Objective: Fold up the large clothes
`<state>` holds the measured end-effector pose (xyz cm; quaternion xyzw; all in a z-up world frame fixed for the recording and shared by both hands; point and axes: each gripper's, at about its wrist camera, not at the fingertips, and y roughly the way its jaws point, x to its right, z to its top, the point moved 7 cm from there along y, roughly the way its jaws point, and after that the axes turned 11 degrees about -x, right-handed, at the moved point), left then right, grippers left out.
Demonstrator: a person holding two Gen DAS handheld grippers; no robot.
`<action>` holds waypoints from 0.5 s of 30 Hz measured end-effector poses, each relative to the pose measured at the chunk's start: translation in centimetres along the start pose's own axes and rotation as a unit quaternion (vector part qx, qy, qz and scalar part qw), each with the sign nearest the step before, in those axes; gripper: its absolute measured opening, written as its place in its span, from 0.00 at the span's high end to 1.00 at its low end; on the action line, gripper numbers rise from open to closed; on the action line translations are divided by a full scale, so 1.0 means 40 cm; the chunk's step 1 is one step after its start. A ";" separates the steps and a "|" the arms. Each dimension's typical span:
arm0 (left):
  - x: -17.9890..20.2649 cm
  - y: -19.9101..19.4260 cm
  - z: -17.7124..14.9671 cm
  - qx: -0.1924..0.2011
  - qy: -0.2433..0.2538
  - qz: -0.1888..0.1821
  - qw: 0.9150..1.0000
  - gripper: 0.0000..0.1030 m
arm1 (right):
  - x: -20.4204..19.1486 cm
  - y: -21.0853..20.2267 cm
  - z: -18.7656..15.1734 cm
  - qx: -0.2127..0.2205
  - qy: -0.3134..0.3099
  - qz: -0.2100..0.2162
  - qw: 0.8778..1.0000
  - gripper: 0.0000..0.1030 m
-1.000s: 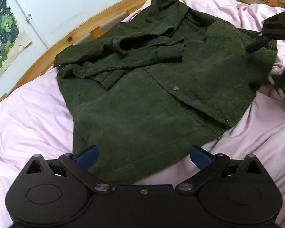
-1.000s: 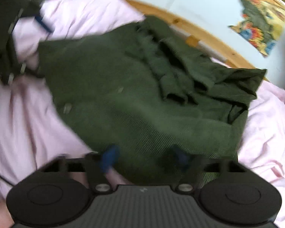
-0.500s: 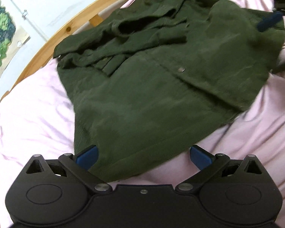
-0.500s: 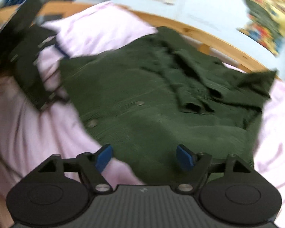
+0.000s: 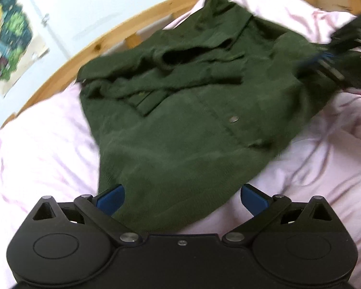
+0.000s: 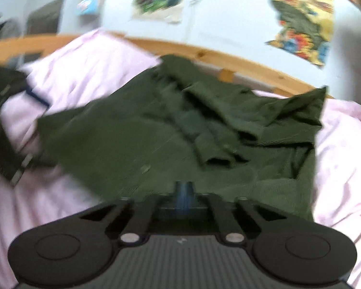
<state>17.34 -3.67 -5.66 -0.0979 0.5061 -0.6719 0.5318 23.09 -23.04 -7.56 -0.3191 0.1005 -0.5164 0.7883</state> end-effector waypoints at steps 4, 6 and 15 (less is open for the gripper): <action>0.046 0.003 -0.005 0.011 0.050 0.013 0.999 0.01 | 0.038 0.009 0.003 -0.002 0.037 0.011 0.999 1.00; 0.064 0.027 -0.012 0.000 0.071 0.026 0.997 0.01 | 0.015 0.007 -0.011 -0.014 0.021 0.035 0.999 1.00; 0.020 0.054 -0.004 -0.009 0.027 0.033 0.999 0.03 | -0.177 -0.019 -0.119 -0.081 -0.194 0.084 0.974 0.32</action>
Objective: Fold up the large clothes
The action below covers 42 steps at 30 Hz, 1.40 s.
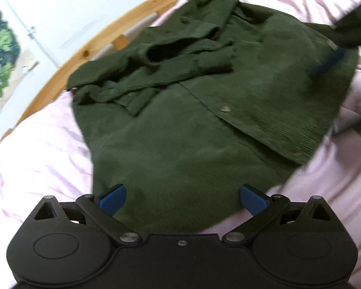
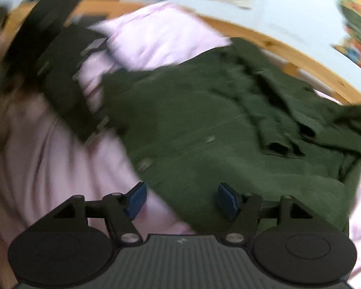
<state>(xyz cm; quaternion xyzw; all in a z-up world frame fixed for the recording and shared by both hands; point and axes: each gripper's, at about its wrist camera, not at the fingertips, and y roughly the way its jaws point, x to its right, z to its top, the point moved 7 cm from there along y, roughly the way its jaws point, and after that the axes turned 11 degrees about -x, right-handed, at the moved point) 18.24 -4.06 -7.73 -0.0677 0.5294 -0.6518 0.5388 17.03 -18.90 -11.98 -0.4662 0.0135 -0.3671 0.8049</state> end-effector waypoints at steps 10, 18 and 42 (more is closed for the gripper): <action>-0.088 -0.026 0.013 0.012 -0.096 -0.019 0.995 0.06 | 0.068 0.039 0.040 0.012 0.080 -0.053 0.995 0.81; -0.016 -0.110 0.008 0.070 -0.022 -0.037 0.997 0.03 | 0.186 -0.008 0.091 0.097 0.182 -0.054 0.977 0.91; -0.005 0.120 0.014 -0.018 0.080 0.227 0.970 0.24 | 0.196 -0.036 0.095 0.137 0.183 -0.062 0.971 0.90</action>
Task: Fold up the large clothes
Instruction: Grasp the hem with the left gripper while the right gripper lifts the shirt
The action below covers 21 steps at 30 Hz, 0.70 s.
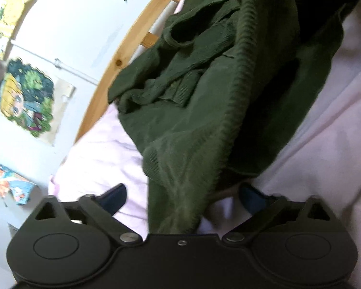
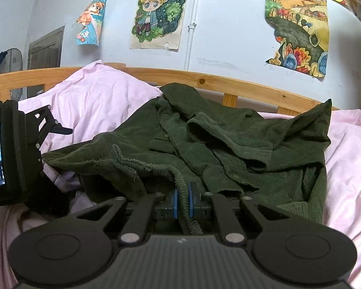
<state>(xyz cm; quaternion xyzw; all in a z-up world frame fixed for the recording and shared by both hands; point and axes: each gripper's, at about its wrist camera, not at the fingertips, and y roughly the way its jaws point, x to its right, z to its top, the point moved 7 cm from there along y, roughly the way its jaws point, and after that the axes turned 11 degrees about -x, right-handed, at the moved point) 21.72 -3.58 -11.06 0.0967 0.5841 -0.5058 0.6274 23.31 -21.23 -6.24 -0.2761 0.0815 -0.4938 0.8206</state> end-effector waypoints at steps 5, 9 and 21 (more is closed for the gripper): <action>-0.060 -0.004 0.003 0.002 -0.059 0.006 0.998 0.93 | -0.013 -0.001 -0.034 -0.026 -0.017 0.005 1.000 0.79; -0.150 -0.032 0.020 0.030 -0.157 -0.031 0.987 0.94 | -0.044 0.002 -0.079 -0.062 -0.054 0.011 0.997 0.54; -0.353 0.016 0.145 0.093 -0.333 -0.142 0.927 0.95 | -0.099 0.081 -0.119 -0.090 -0.178 -0.155 0.968 0.22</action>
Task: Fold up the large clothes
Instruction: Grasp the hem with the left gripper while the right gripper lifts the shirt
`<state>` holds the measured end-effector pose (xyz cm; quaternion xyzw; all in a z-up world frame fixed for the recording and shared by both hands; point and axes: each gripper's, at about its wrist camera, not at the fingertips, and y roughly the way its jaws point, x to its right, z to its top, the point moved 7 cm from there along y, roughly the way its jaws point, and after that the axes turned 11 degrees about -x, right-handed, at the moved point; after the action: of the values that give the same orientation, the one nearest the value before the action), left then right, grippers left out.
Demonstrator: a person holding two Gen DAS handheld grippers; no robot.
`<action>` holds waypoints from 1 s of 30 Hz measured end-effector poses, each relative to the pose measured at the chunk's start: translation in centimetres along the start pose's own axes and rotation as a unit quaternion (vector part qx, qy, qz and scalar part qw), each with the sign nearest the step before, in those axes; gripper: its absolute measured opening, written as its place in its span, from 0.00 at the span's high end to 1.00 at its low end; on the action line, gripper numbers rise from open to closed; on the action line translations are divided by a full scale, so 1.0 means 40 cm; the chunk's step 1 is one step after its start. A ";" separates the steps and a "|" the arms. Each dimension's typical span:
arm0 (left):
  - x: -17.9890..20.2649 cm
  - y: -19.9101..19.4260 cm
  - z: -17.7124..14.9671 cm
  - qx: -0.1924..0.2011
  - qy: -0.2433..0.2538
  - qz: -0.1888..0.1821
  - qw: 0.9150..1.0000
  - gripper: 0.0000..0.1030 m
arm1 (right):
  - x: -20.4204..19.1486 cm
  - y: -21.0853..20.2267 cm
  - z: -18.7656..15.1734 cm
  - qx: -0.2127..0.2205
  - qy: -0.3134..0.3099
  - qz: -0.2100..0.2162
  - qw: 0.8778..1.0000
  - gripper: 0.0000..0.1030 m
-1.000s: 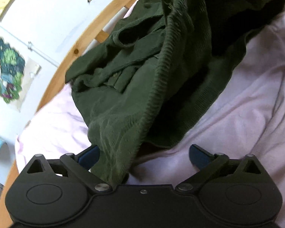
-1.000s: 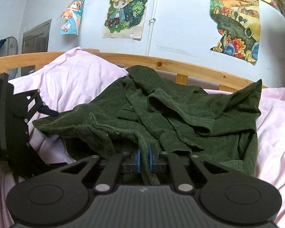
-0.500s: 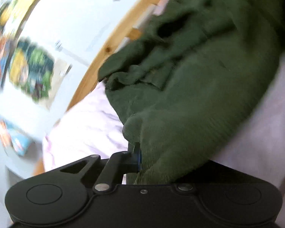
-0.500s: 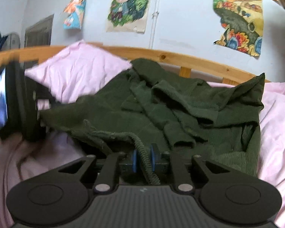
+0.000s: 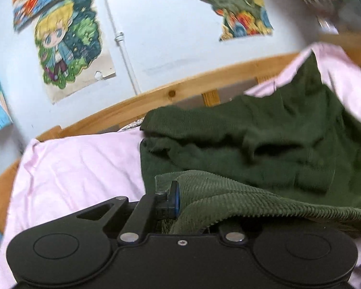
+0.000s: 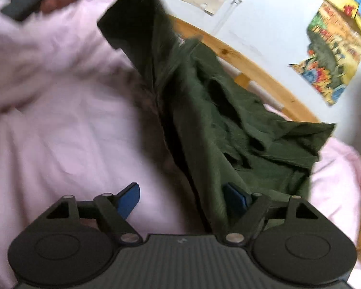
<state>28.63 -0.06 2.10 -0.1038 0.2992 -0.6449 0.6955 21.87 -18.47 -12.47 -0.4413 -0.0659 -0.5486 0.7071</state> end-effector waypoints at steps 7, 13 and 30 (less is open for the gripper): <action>-0.023 0.014 0.012 0.015 -0.024 -0.024 0.999 0.95 | 0.032 0.036 -0.029 -0.047 -0.029 -0.114 0.992 0.53; -0.020 -0.014 -0.008 0.018 -0.014 -0.008 1.000 0.95 | 0.070 0.073 -0.114 -0.143 -0.058 -0.149 0.977 0.65; -0.008 -0.393 -0.171 0.035 0.041 0.020 0.998 0.96 | 0.237 -0.356 -0.078 -0.076 0.002 -0.098 0.992 0.91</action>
<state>11.75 -0.39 5.04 -0.0470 0.3064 -0.6445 0.6989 12.46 -27.57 -1.04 -0.4836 -0.0660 -0.6199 0.6144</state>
